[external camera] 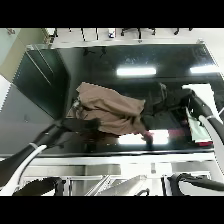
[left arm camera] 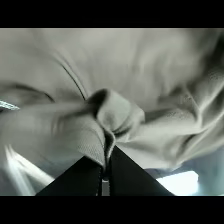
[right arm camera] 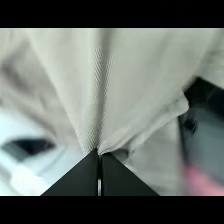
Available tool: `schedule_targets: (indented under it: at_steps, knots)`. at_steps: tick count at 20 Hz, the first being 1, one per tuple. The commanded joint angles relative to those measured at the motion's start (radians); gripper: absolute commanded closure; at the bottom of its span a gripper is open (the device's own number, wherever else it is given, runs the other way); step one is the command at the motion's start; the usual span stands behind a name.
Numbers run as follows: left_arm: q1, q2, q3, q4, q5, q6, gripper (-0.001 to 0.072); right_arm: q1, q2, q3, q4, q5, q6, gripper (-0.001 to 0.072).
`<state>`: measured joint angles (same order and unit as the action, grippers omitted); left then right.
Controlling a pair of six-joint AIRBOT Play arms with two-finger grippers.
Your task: Fold the shirts.
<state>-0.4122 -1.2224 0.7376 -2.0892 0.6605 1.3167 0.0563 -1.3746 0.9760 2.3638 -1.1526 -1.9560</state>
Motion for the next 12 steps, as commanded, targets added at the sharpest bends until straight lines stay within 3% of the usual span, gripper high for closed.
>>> schedule_targets:
  at_steps: [1, 3, 4, 7, 8, 9, 10, 12]
  knots:
    - [0.237, 0.196, 0.016, 0.219, 0.244, 0.002, 0.0685, 0.13, 0.163, -0.256, 0.037, 0.084, 0.045, 0.0691]
    - [0.421, 0.306, 0.016, 0.269, 0.346, 0.024, 0.0685, 0.272, 0.227, -0.399, 0.046, 0.257, 0.124, 0.0692]
    - [0.512, 0.346, 0.016, 0.259, 0.38, 0.082, 0.0685, 0.336, 0.233, -0.438, 0.046, 0.332, 0.161, 0.0691]
    - [0.68, 0.409, 0.016, 0.256, 0.429, 0.153, 0.0686, 0.452, 0.216, -0.449, 0.049, 0.431, 0.208, 0.0674]
    - [0.716, 0.416, 0.016, 0.256, 0.431, 0.171, 0.0685, 0.456, 0.216, -0.44, 0.047, 0.422, 0.207, 0.0556]
    - [0.741, 0.421, 0.016, 0.256, 0.431, 0.19, 0.0685, 0.445, 0.221, -0.425, 0.037, 0.393, 0.207, 0.0335]
    - [0.761, 0.422, 0.016, 0.256, 0.431, 0.211, 0.0685, 0.416, 0.23, -0.407, 0.031, 0.35, 0.206, 0.024]
    - [0.803, 0.421, 0.016, 0.257, 0.431, 0.242, 0.0686, 0.319, 0.254, -0.373, 0.027, 0.276, 0.19, 0.024]
